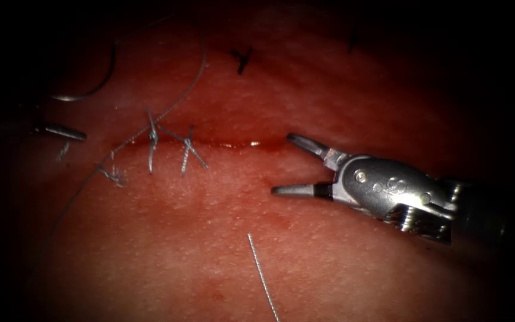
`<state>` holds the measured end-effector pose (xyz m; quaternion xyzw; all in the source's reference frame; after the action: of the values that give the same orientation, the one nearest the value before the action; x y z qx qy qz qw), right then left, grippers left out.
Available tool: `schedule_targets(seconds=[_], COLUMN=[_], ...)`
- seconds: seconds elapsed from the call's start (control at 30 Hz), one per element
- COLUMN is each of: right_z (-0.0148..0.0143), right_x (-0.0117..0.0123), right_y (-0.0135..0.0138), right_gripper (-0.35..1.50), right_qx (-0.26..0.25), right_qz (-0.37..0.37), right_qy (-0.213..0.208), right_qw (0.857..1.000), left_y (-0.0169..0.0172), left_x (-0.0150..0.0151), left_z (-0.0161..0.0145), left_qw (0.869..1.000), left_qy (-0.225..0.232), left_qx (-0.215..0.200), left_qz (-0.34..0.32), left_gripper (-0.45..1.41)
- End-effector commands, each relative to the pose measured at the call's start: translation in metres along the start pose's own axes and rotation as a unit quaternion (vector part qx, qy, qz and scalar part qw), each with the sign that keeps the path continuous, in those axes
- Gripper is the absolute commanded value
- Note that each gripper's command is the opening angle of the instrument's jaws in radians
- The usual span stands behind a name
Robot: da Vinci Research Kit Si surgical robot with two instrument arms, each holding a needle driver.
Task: Wound Closure
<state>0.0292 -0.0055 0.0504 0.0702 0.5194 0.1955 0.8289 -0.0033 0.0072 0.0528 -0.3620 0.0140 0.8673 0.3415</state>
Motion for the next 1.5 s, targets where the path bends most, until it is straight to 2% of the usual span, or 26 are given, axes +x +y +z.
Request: schedule_targets(seconds=[0.03,0.27,0.33,0.5,0.6,0.73,0.77,0.83,0.97,1.0,1.13,1.33,1.43,1.5], right_z=[0.0011,0.0015,0.0018,0.0022,0.0022,0.0022,0.0023,0.0022,0.0023,0.0023,0.0022,0.0018,0.0014,0.0009], right_x=[0.0002,0.0003,0.0004,0.0005,0.0005,0.0005,0.0005,0.0005,0.0005,0.0005,0.0005,0.0006,0.0006,0.0008], right_y=[0.0003,0.0001,0.0000,-0.0002,-0.0003,-0.0003,-0.0003,-0.0003,-0.0003,-0.0003,-0.0003,-0.0001,0.0001,0.0003], right_gripper=[0.79,0.83,0.84,0.86,0.86,0.86,0.86,0.86,0.86,0.86,0.86,0.81,0.68,0.61], right_qx=[0.000,-0.001,-0.001,0.002,0.002,0.002,0.002,0.002,0.002,0.002,0.003,0.004,0.007,0.010], right_qz=[-0.001,-0.001,-0.001,-0.002,-0.002,-0.002,-0.002,-0.002,-0.002,-0.002,-0.002,-0.001,0.005,0.021], right_qy=[0.003,0.003,0.004,0.005,0.004,0.004,0.004,0.004,0.004,0.004,0.004,0.004,0.004,0.005], right_qw=[1.000,1.000,1.000,1.000,1.000,1.000,1.000,1.000,1.000,1.000,1.000,1.000,1.000,1.000], left_y=[-0.0003,-0.0014,-0.0016,-0.0024,-0.0027,-0.0028,-0.0028,-0.0031,-0.0031,-0.0030,-0.0027,-0.0021,-0.0008,0.0011], left_x=[0.0002,-0.0006,-0.0016,-0.0028,-0.0035,-0.0045,-0.0048,-0.0049,-0.0046,-0.0044,-0.0034,-0.0007,0.0012,0.0035], left_z=[0.0012,0.0027,0.0032,0.0041,0.0045,0.0049,0.0050,0.0051,0.0048,0.0046,0.0040,0.0026,0.0016,0.0006], left_qw=[1.000,0.999,0.997,0.994,0.992,0.988,0.987,0.987,0.987,0.987,0.990,0.994,0.995,0.995], left_qy=[-0.007,-0.049,-0.073,-0.103,-0.122,-0.152,-0.160,-0.161,-0.161,-0.158,-0.140,-0.097,-0.074,-0.054], left_qx=[0.002,-0.010,-0.016,-0.016,0.003,-0.003,-0.003,-0.004,-0.007,-0.006,-0.004,0.013,0.026,0.043], left_qz=[0.004,0.010,0.002,0.010,0.021,0.028,0.027,0.025,0.023,0.017,0.028,0.044,0.061,0.075], left_gripper=[0.89,0.86,0.84,0.96,0.78,0.78,0.66,0.29,-0.26,-0.33,-0.45,-0.45,-0.45,-0.45])
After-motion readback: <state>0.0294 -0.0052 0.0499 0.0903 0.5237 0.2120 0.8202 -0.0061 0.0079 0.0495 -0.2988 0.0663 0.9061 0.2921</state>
